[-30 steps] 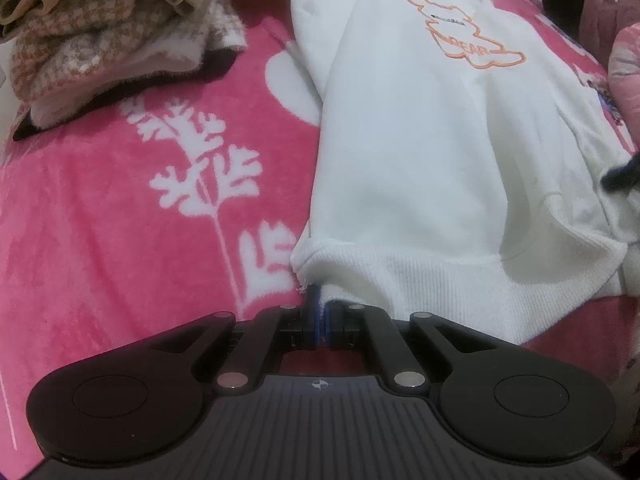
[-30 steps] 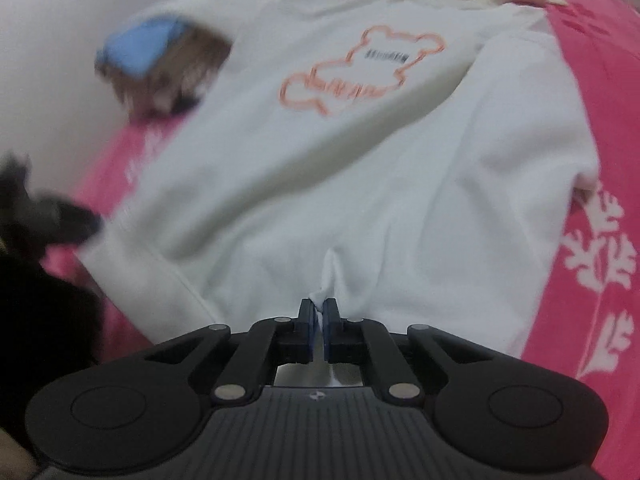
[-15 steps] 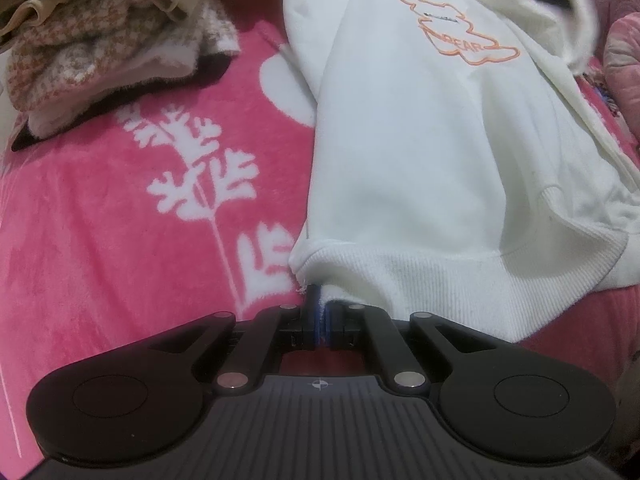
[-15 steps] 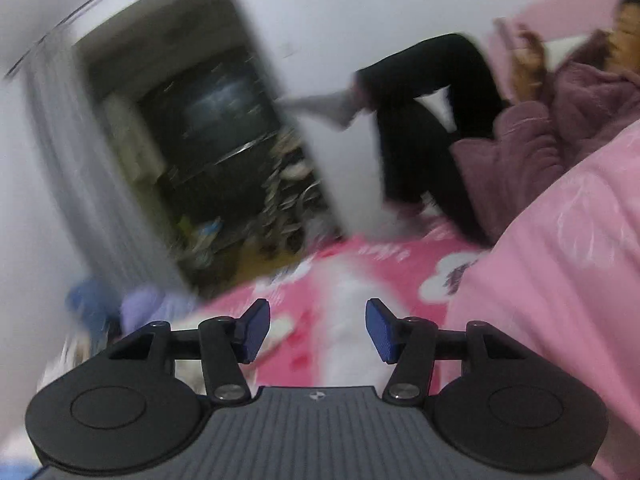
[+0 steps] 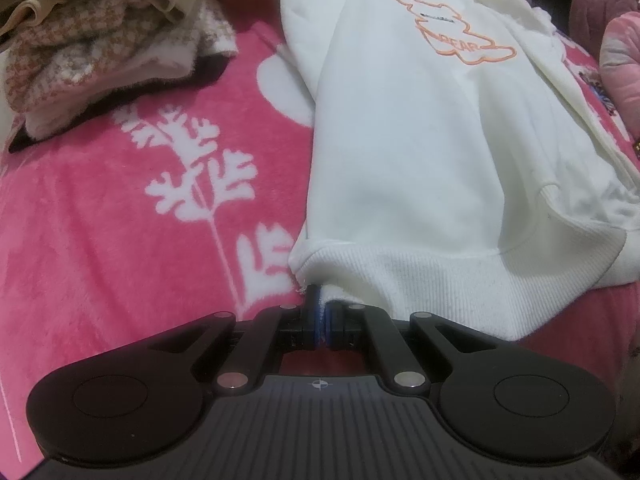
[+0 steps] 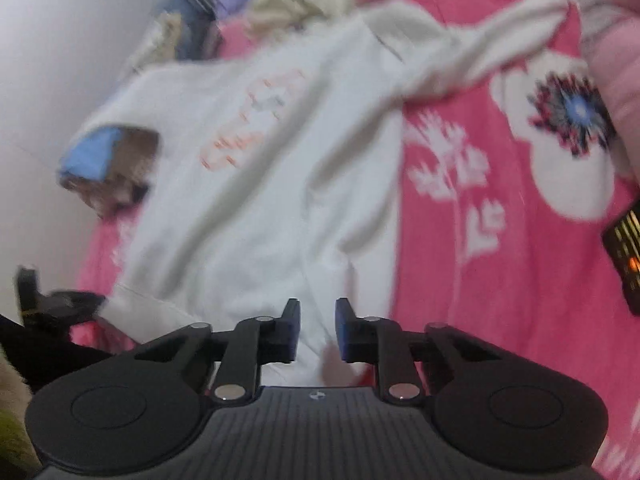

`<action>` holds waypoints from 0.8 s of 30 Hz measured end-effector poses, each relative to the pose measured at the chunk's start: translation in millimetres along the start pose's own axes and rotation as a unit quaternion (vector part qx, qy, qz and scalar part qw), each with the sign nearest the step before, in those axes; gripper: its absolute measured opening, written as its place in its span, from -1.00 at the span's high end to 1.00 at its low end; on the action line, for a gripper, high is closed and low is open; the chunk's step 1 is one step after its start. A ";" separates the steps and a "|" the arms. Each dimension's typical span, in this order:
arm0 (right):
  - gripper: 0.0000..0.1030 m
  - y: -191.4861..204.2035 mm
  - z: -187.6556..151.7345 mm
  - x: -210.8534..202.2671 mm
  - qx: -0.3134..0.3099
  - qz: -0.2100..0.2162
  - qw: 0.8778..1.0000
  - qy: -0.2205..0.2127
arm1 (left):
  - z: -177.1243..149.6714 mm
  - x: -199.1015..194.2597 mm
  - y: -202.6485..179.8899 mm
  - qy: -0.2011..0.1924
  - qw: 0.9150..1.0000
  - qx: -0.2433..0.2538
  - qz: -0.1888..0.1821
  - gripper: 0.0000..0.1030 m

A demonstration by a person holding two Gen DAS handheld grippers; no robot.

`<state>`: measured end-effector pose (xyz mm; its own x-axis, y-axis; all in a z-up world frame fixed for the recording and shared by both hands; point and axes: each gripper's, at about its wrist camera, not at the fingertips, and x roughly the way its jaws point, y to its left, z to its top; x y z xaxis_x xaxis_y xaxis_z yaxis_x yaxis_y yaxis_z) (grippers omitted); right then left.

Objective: Fold clothes

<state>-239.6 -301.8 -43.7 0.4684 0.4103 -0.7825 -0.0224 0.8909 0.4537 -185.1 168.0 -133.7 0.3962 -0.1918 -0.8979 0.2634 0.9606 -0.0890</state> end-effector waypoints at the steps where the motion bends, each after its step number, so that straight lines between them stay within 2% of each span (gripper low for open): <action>1: 0.61 8.2 4.5 4.5 -0.019 -0.009 1.000 -0.005 | 0.0 0.1 -0.1 0.000 1.000 0.000 0.000 0.97; 3: 0.61 15.9 13.7 17.7 -0.052 -0.039 0.998 -0.009 | -0.1 0.3 -0.5 -0.001 1.000 0.000 0.002 0.97; 6: 0.57 8.6 23.2 42.2 -0.041 -0.077 0.996 -0.018 | -0.4 0.0 -1.2 -0.003 1.000 0.002 0.004 0.97; 10: 0.57 -18.5 42.0 56.6 0.030 -0.060 0.996 -0.050 | -1.0 0.0 -2.6 -0.005 1.000 0.003 0.008 0.97; 13: 0.55 -40.6 65.9 67.8 0.086 -0.050 0.992 -0.076 | -1.4 0.0 -3.6 -0.006 1.000 0.004 0.011 0.97; 15: 0.45 -65.0 85.5 70.6 0.145 -0.030 0.984 -0.097 | -1.6 0.0 -4.3 -0.007 1.000 0.005 0.013 0.97; 17: 0.37 -90.8 102.3 72.9 0.217 0.001 0.969 -0.117 | -1.9 0.1 -4.9 -0.008 1.000 0.006 0.015 0.97; 19: 0.14 -112.2 115.1 77.4 0.281 0.029 0.951 -0.128 | -2.2 0.1 -5.6 -0.009 1.000 0.006 0.017 0.97; 20: 0.13 -118.5 120.9 81.9 0.301 0.036 0.945 -0.123 | -2.3 0.1 -5.9 -0.009 1.000 0.007 0.018 0.97; 24: 0.11 -127.4 137.9 108.1 0.322 0.021 0.941 -0.106 | -3.3 0.4 -5.8 -0.010 1.000 0.007 0.020 0.97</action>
<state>-64.2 -397.8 -127.3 0.6460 0.3338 -0.6865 0.4627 0.5440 0.7000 -189.4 163.0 -134.9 0.4252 -0.1567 -0.8914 0.2592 0.9647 -0.0460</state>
